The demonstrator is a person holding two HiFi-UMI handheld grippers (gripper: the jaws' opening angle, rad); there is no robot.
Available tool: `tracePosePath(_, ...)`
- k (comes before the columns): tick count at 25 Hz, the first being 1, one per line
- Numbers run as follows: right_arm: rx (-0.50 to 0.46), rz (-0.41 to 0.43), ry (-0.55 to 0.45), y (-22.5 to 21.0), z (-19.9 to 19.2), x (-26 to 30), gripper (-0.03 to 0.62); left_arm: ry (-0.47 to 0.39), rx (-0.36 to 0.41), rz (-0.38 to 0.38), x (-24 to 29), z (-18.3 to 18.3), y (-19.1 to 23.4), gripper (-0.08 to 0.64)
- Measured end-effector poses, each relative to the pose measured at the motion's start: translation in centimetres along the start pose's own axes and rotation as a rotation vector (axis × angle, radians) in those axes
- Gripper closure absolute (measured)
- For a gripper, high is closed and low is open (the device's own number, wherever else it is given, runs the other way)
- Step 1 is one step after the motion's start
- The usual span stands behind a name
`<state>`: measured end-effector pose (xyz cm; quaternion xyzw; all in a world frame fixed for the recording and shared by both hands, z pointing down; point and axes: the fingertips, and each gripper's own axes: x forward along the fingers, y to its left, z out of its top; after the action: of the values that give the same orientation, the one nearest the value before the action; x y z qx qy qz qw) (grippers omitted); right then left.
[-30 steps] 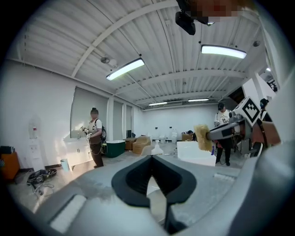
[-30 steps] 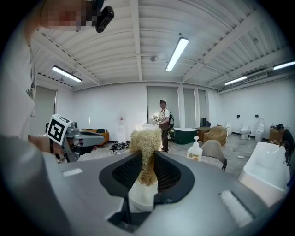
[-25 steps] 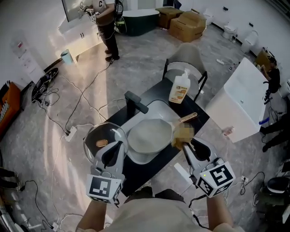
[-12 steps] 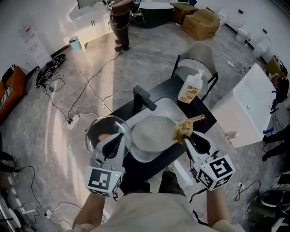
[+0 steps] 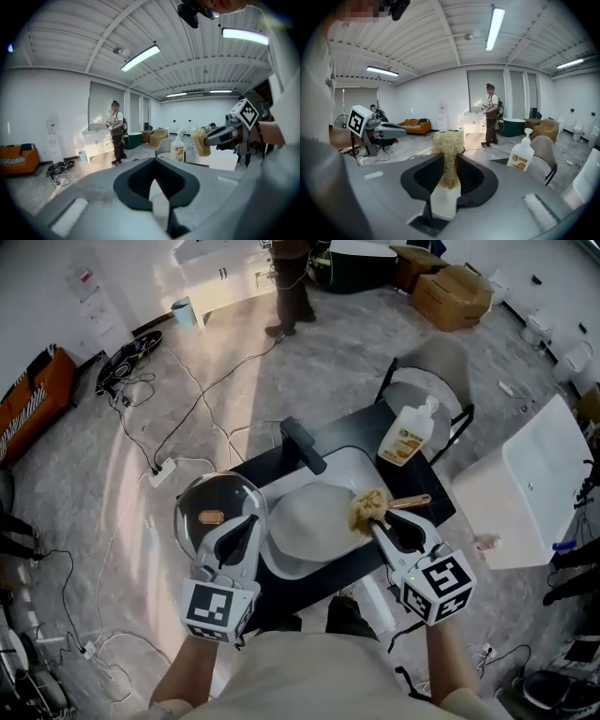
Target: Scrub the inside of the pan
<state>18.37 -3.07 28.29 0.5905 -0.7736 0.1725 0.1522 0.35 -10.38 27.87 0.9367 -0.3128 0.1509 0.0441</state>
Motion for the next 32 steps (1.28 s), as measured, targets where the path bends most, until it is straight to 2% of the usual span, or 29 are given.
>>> tracePosePath(7, -0.069, 0.147, 0.115, -3.6, -2.5, 3.3, 0.505, 0.062, -0.038, 0.127, 2.6, -1.7, -0.9, 0.558)
tracePosePath(13, -0.136, 0.308, 0.228, -4.2, -5.3, 6.8, 0.503, 0.124, -0.078, 0.24, 4.3, -4.4, -1.3, 0.558)
tracePosePath(17, -0.184, 0.43, 0.309, -3.0, -7.2, 9.1, 0.503, 0.186, -0.047, 0.249, 5.3, -7.2, -1.2, 0.558)
tracePosePath(21, -0.233, 0.551, 0.4, -1.5, -10.1, 11.5, 0.503, 0.223, -0.112, 0.273, 6.0, -8.5, -0.9, 0.558)
tracePosePath(24, -0.279, 0.619, 0.46, -0.3, -12.6, 13.4, 0.503, 0.253, -0.122, 0.285, 6.1, -10.7, -0.5, 0.558)
tracePosePath(32, -0.259, 0.746, 0.59, 3.0, -19.0, 18.0, 0.503, 0.356, -0.181, 0.308, 6.3, -16.8, 1.0, 0.558)
